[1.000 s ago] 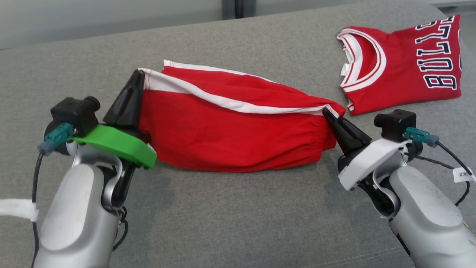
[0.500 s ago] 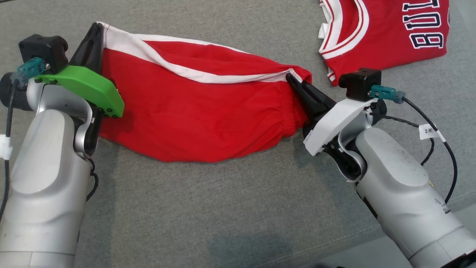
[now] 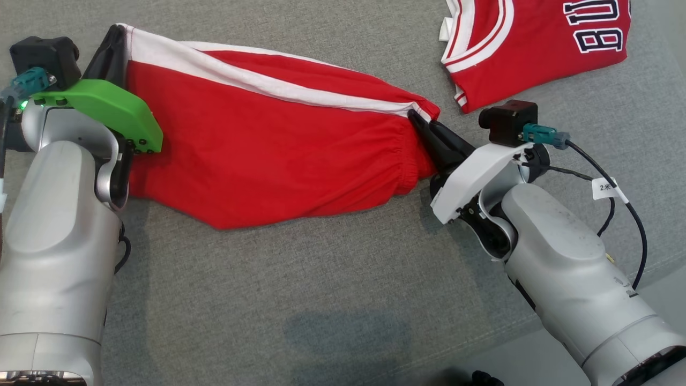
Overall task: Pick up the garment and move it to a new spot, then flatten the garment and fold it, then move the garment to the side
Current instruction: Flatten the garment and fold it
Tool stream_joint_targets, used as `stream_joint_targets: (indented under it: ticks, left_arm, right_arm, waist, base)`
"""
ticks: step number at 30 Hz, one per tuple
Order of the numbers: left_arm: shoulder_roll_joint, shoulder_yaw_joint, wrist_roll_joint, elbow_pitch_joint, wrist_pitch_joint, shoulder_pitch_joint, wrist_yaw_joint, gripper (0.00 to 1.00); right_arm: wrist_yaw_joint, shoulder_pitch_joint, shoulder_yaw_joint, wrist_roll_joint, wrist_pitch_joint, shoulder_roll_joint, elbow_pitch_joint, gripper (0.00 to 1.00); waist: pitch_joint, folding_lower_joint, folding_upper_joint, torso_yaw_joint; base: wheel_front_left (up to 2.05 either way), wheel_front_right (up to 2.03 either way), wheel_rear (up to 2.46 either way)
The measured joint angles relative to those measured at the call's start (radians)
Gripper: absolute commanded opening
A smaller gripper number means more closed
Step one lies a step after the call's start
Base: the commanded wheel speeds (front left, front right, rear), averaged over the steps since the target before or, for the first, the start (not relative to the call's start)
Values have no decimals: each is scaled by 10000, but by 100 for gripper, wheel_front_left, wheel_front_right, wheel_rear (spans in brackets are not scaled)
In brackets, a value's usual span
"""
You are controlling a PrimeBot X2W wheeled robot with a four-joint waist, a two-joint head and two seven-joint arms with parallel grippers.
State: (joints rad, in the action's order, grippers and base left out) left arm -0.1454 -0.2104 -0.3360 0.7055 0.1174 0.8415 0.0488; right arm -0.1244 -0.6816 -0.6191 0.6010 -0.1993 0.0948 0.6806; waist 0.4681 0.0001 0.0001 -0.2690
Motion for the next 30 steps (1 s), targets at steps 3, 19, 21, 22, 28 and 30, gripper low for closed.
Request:
stream_joint_targets:
  ticks: [3,19,21,22,28,30]
  left_arm:
    - [-4,104,52,345,127,138,-140,33]
    - [165,-19,163,1843,686,491,-113,100]
    - [305,-117,153,1994,694,444,2,100]
    - [372,-176,151,2077,698,400,48,100]
    - [499,-426,151,2773,708,-244,257,100]
    - [499,-428,128,3007,677,-482,307,100]
  right_arm:
    - [0,-124,-40,107,-88,-27,157,100]
    - [0,-262,332,-36,-479,763,779,100]
    - [2,-239,408,-127,-481,945,775,100]
    - [13,-217,447,-192,-485,1018,761,100]
    - [121,153,917,-541,-525,1384,148,100]
    - [146,183,1045,-623,-527,1425,-176,100]
  waist:
    - [-21,0,0,-18]
    - [-411,-1,0,40]
    - [-527,-1,0,100]
    - [-593,-1,0,136]
    - [-1043,-1,0,393]
    - [-1217,-1,0,478]
  base:
    - [0,0,0]
    - [0,0,0]
    - [0,0,0]
    - [0,0,0]
    - [0,0,0]
    - [0,0,0]
